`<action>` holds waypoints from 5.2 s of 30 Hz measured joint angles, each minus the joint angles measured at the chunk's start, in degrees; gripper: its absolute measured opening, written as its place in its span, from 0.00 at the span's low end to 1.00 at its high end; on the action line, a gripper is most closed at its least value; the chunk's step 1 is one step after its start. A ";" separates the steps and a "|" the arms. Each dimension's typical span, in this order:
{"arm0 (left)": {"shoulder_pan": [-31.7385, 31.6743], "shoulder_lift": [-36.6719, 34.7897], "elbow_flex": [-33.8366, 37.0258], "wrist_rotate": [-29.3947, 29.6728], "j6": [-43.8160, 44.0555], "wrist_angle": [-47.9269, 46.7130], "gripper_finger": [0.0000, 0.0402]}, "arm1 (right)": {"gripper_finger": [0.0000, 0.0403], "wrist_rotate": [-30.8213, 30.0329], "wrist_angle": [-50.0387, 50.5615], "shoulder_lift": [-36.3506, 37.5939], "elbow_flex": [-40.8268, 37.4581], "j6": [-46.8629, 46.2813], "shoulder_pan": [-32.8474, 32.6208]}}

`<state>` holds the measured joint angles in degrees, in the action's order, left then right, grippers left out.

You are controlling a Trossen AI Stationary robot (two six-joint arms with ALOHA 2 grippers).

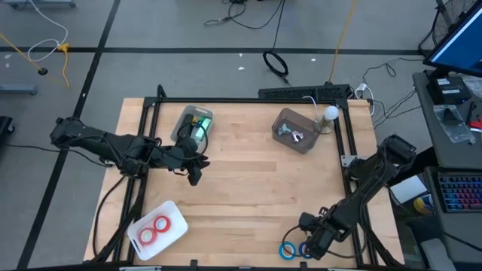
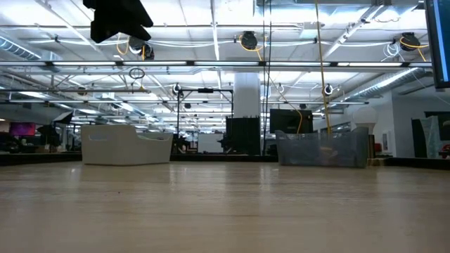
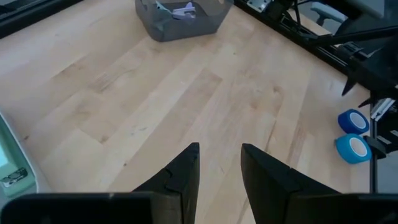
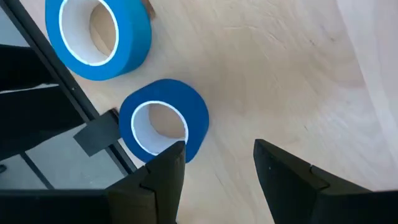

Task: Pick and place Stapler, Stapler remover, tape
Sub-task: Put the dark blue tape into the white bin

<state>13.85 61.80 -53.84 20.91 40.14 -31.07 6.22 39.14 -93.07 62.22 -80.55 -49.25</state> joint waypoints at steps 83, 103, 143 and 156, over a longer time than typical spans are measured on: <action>0.00 0.00 -0.02 0.13 -2.93 1.27 0.29 | 0.07 -0.50 -22.51 1.50 -15.47 -5.43 -0.36; 0.52 3.98 0.04 -10.28 2.23 18.06 0.29 | 0.07 -38.33 -29.95 29.96 -15.47 23.75 18.00; -1.95 20.07 0.02 -14.56 2.40 58.80 0.29 | 0.08 -11.91 -67.86 18.13 -15.37 39.46 40.69; -3.43 20.63 0.00 -14.91 2.42 60.00 0.29 | 0.08 -12.19 -68.12 18.16 -15.37 39.23 42.83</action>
<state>10.42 82.43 -53.84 6.00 42.56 28.93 -5.97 -28.97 -74.91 46.85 -41.32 -6.42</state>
